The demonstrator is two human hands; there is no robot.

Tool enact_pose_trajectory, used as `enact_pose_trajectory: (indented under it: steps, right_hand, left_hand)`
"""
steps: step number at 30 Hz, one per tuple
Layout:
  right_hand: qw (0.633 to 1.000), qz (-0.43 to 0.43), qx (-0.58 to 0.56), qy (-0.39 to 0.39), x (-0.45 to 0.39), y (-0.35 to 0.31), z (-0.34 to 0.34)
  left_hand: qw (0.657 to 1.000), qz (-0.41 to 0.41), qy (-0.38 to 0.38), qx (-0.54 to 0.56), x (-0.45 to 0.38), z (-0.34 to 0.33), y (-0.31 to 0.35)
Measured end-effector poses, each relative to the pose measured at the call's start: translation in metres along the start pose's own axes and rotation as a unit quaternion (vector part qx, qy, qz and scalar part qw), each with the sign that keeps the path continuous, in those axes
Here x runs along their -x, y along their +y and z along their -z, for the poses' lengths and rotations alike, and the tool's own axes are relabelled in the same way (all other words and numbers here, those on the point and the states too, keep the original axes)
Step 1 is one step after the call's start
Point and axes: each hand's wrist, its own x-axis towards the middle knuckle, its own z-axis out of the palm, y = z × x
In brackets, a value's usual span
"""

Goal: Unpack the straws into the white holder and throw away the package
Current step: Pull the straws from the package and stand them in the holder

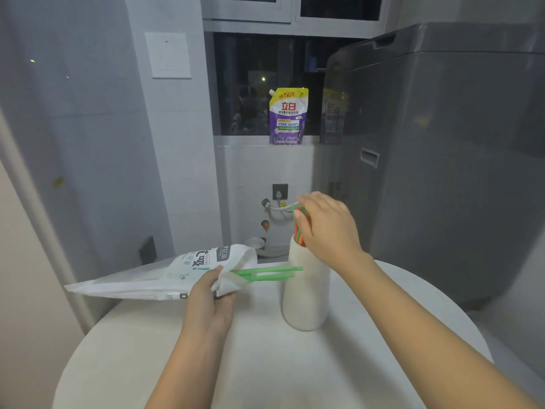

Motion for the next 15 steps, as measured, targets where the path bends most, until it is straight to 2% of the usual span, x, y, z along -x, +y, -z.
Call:
enact_pose_trajectory:
  steps: [2, 6, 8, 10, 12, 15]
  right_hand:
    - [0.999, 0.013, 0.001, 0.030, 0.006, -0.004, 0.004]
    - [0.980, 0.034, -0.097, 0.173, 0.037, -0.019, 0.008]
    - [0.969, 0.029, -0.170, 0.178, 0.057, -0.027, 0.002]
    - [0.963, -0.003, -0.241, 0.123, 0.072, -0.034, -0.004]
    - [0.958, -0.040, -0.283, 0.032, 0.081, -0.040, -0.010]
    - [0.922, -0.101, -0.359, -0.103, 0.088, -0.044, -0.018]
  left_hand:
    - [1.000, 0.003, 0.003, 0.000, 0.000, 0.001, 0.001]
    - [1.000, -0.010, 0.014, 0.004, 0.000, 0.000, 0.004]
    - [1.000, -0.017, 0.006, -0.005, 0.001, -0.001, 0.005]
    - [0.999, -0.028, -0.010, -0.024, 0.004, -0.001, 0.006]
    - [0.998, -0.041, -0.036, -0.041, 0.008, -0.001, 0.005]
    - [0.995, -0.049, -0.065, -0.057, 0.011, -0.002, 0.005]
